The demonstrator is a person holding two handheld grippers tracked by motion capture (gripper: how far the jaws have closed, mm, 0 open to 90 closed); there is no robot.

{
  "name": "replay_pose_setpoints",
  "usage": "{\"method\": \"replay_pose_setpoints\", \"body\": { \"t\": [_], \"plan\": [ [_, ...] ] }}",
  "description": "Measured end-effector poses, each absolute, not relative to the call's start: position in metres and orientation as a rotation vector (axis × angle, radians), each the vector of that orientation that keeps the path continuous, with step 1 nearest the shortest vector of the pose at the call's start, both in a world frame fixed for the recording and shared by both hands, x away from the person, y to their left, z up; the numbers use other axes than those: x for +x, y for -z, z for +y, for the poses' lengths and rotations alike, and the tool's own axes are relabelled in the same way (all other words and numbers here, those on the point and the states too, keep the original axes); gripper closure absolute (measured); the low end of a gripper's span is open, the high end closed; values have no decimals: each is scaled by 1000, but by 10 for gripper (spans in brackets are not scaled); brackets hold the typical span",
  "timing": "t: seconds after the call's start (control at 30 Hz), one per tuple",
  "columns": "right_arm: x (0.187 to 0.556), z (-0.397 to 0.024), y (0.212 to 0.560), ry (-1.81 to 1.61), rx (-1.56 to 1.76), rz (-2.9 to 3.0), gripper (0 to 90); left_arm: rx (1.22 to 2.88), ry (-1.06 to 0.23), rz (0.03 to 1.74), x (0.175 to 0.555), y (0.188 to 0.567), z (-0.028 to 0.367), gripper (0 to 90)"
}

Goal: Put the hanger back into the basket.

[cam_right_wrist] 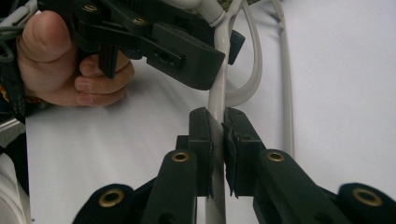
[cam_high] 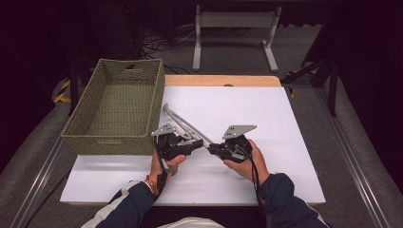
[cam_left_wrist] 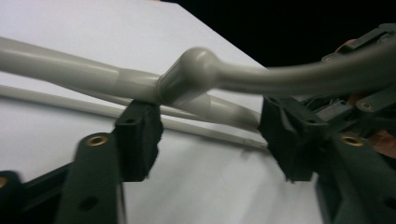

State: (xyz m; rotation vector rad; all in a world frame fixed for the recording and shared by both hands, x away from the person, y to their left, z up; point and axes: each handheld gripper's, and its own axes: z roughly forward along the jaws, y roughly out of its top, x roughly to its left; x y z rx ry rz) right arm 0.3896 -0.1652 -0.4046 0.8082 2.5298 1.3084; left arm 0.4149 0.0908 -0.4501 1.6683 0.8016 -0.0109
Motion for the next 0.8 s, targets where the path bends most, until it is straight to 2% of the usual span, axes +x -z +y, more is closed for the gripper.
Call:
{"method": "replay_pose_setpoints", "body": {
  "t": [0.1,0.2,0.3,0.4,0.63,0.8],
  "plan": [
    [391,-172,403,-1371,838,2509,823,1665,-25,784,413,446,92,550],
    [387,-174,403,-1385,828,2493,820,1637,2,768,413,445,89,548],
    [385,-173,404,-1381,812,2488,816,1647,44,759,414,446,82,493],
    [384,-172,405,-1386,806,2470,815,1629,64,752,413,447,79,489],
    [380,-171,400,-1445,743,2431,802,1533,109,738,414,438,86,601],
    [375,-162,398,-1420,679,2407,795,1504,135,741,414,437,87,642]
  ]
}}
